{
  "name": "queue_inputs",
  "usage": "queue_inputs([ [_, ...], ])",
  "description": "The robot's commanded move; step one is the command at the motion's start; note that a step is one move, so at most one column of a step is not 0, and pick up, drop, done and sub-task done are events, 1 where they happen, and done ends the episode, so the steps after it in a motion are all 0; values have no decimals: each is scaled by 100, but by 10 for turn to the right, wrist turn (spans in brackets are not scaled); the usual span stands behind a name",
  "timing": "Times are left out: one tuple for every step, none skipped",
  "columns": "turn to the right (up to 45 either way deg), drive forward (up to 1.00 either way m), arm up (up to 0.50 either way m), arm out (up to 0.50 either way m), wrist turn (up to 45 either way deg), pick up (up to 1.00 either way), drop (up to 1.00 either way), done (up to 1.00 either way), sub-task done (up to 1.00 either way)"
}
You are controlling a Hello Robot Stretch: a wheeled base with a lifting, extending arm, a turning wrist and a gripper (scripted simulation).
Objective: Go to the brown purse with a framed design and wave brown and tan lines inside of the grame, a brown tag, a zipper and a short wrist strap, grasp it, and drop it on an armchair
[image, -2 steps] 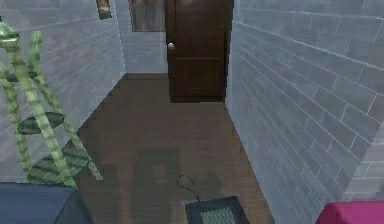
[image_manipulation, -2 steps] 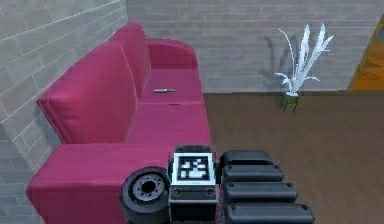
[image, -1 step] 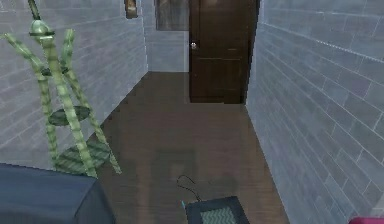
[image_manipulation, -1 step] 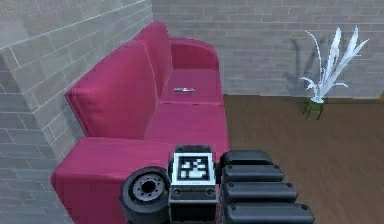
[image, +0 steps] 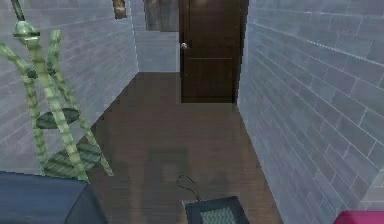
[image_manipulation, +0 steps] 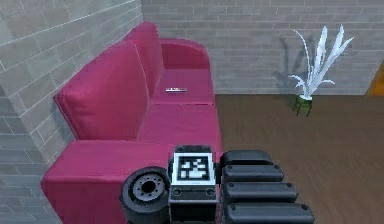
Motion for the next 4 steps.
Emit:
queue_inputs([
  [90,0,0,0,0,0,0,0,0],
  [-120,0,0,0,0,0,0,0,0],
  [-420,0,0,0,0,0,0,0,0],
  [0,15,0,0,0,0,0,0,0],
])
